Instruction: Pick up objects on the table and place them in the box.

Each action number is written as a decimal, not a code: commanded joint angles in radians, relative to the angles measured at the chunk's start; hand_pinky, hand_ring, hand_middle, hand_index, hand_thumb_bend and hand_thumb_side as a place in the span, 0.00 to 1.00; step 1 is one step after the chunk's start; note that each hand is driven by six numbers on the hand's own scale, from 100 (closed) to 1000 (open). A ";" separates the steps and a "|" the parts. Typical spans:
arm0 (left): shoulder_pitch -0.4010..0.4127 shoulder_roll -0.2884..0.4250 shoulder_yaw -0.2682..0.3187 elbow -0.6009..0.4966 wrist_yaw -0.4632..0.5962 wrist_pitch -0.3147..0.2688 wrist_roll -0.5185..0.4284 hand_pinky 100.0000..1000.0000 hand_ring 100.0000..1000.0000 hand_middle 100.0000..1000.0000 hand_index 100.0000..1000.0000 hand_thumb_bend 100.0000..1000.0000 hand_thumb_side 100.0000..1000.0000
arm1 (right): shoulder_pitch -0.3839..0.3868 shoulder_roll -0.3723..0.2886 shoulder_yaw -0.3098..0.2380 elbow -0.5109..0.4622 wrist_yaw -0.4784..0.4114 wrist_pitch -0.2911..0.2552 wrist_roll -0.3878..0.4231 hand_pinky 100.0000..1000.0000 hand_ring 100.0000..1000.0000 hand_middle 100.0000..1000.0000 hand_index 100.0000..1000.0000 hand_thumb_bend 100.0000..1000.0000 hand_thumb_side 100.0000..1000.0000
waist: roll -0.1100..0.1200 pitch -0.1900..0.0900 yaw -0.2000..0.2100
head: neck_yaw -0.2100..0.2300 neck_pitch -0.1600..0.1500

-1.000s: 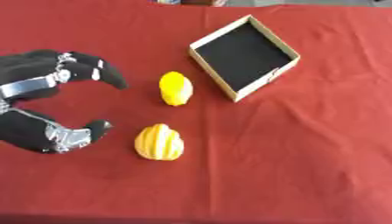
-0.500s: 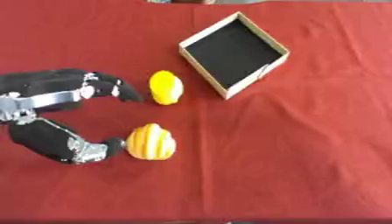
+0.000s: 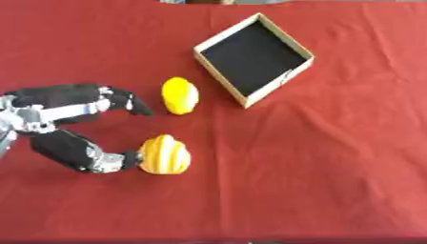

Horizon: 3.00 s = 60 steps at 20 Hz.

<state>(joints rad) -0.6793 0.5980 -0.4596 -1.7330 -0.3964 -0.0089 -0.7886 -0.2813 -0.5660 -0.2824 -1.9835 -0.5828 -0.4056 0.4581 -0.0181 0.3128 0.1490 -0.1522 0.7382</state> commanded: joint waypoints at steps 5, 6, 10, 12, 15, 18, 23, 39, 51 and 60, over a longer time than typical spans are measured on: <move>-0.013 -0.033 -0.012 0.091 -0.071 -0.052 0.002 0.92 0.86 0.82 0.90 0.32 0.65 | -0.011 -0.009 -0.008 -0.017 -0.011 0.008 0.004 0.92 0.85 0.59 0.75 0.00 0.41 | 0.001 -0.013 -0.005 | 0.006 -0.002; -0.014 -0.039 -0.012 0.097 -0.073 -0.056 0.002 0.92 0.86 0.82 0.90 0.32 0.65 | -0.011 -0.008 -0.008 -0.017 -0.011 0.009 0.005 0.92 0.85 0.58 0.75 0.00 0.42 | 0.000 -0.012 -0.005 | 0.006 -0.003; -0.015 -0.063 -0.010 0.116 -0.076 -0.065 0.000 0.92 0.86 0.83 0.91 0.31 0.64 | -0.013 -0.003 -0.008 -0.017 -0.012 0.011 0.007 0.92 0.85 0.58 0.75 0.00 0.41 | -0.003 -0.010 -0.010 | 0.008 -0.005; -0.014 -0.068 -0.008 0.117 -0.075 -0.069 -0.002 0.92 0.86 0.83 0.90 0.31 0.63 | -0.012 0.000 -0.009 -0.017 -0.012 0.013 0.008 0.92 0.86 0.58 0.75 0.00 0.42 | -0.004 -0.009 -0.010 | 0.009 -0.005; -0.012 -0.073 -0.005 0.115 -0.079 -0.074 0.001 0.91 0.85 0.82 0.90 0.31 0.60 | -0.011 0.005 -0.010 -0.017 -0.010 0.018 0.010 0.92 0.86 0.58 0.75 0.00 0.42 | -0.005 -0.006 -0.010 | 0.009 -0.005; -0.009 -0.079 -0.005 0.116 -0.096 -0.078 0.017 0.90 0.84 0.81 0.89 0.32 0.56 | -0.011 0.008 -0.010 -0.017 -0.010 0.020 0.012 0.92 0.86 0.58 0.75 0.00 0.42 | -0.007 -0.005 -0.011 | 0.010 -0.004; -0.004 -0.093 -0.013 0.131 -0.131 -0.095 0.037 0.88 0.82 0.79 0.87 0.31 0.47 | -0.010 0.013 -0.011 -0.017 -0.009 0.023 0.015 0.93 0.86 0.58 0.75 0.00 0.42 | -0.009 -0.003 -0.012 | 0.011 -0.004; 0.015 -0.114 0.013 0.097 -0.096 -0.061 0.231 0.70 0.59 0.56 0.60 0.00 0.17 | 0.002 0.025 -0.018 -0.017 -0.007 0.036 0.017 0.93 0.86 0.58 0.75 0.00 0.42 | -0.014 -0.003 -0.008 | 0.007 -0.002; -0.087 -0.014 0.133 -0.167 0.130 -0.046 0.267 0.67 0.57 0.55 0.58 0.00 0.20 | -0.004 0.010 -0.029 -0.017 -0.017 0.016 -0.007 0.92 0.85 0.58 0.76 0.00 0.42 | -0.017 -0.009 -0.008 | 0.000 -0.011; -0.288 -0.142 0.172 0.055 0.002 -0.103 0.331 0.67 0.57 0.55 0.57 0.00 0.11 | -0.103 -0.048 -0.001 -0.017 -0.080 -0.088 -0.040 0.89 0.82 0.60 0.76 0.00 0.41 | -0.043 0.009 -0.098 | 0.069 -0.060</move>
<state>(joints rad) -0.9424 0.4684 -0.3075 -1.7027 -0.3661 -0.0975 -0.4731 -0.3722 -0.5736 -0.2822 -1.9835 -0.6446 -0.4761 0.4216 -0.0634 0.3412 0.0450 -0.0965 0.6969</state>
